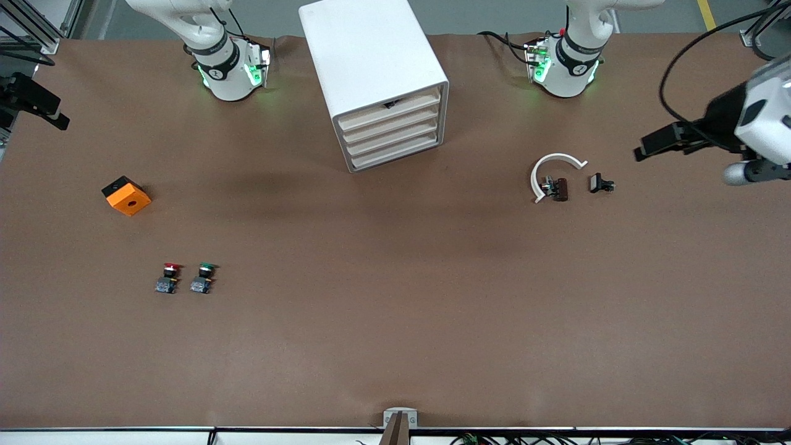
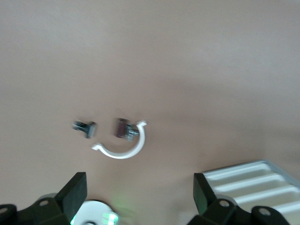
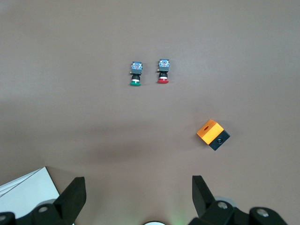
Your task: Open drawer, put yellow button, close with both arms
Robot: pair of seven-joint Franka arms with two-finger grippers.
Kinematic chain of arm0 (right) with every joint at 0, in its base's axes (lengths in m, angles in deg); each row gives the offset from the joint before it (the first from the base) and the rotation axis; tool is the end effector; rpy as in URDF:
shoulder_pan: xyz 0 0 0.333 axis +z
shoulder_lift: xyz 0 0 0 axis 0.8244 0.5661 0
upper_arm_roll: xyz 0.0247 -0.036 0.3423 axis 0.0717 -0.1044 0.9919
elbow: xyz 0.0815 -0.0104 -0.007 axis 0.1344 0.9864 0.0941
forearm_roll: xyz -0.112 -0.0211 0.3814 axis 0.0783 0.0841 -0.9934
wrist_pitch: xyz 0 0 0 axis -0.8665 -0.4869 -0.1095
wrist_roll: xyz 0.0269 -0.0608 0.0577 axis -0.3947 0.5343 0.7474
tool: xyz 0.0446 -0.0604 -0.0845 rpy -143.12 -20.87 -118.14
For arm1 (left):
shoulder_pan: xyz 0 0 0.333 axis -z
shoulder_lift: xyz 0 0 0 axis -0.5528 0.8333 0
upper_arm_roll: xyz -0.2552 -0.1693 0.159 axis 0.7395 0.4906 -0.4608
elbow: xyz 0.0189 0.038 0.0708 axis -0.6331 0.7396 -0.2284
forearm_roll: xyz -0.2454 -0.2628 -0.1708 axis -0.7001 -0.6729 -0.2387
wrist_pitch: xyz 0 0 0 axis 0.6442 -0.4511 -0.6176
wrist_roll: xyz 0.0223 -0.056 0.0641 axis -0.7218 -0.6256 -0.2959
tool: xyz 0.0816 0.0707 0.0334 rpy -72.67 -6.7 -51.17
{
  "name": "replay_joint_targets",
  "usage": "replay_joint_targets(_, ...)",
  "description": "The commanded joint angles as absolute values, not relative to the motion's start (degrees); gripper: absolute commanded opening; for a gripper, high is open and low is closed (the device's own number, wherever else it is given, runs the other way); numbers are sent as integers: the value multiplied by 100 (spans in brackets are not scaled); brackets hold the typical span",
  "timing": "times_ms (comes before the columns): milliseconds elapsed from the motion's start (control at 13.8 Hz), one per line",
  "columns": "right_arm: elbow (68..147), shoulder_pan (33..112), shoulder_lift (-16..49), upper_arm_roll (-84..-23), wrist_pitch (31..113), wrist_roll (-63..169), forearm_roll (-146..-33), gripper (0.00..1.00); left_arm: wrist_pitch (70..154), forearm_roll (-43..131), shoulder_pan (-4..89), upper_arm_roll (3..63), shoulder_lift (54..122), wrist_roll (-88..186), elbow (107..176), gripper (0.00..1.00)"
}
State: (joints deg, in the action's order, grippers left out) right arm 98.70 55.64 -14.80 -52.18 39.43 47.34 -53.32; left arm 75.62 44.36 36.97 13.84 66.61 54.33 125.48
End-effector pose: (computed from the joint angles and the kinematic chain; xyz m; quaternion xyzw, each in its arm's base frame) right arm 0.4990 -0.0372 0.7056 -0.9991 0.0408 -0.0017 0.0108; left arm 0.5636 -0.0428 0.6520 0.9927 0.0722 -0.0698 0.0670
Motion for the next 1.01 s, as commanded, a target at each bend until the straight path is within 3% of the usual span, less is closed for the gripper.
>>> replay_joint_targets(0,10035,5421,-1624,-5151,4025,4808,-5245,100,7792,4773,3401,1421,6563,4511,12726,100)
replay_joint_targets(435,10044,5429,-1624,-5151,4025,4799,-5148,100,8512,5328,3382,1483,6458,4385,12980,100)
replay_joint_targets(942,10062,5429,-1624,-5151,3990,4799,-5218,100,8417,5292,3444,1509,6397,4455,12946,100)
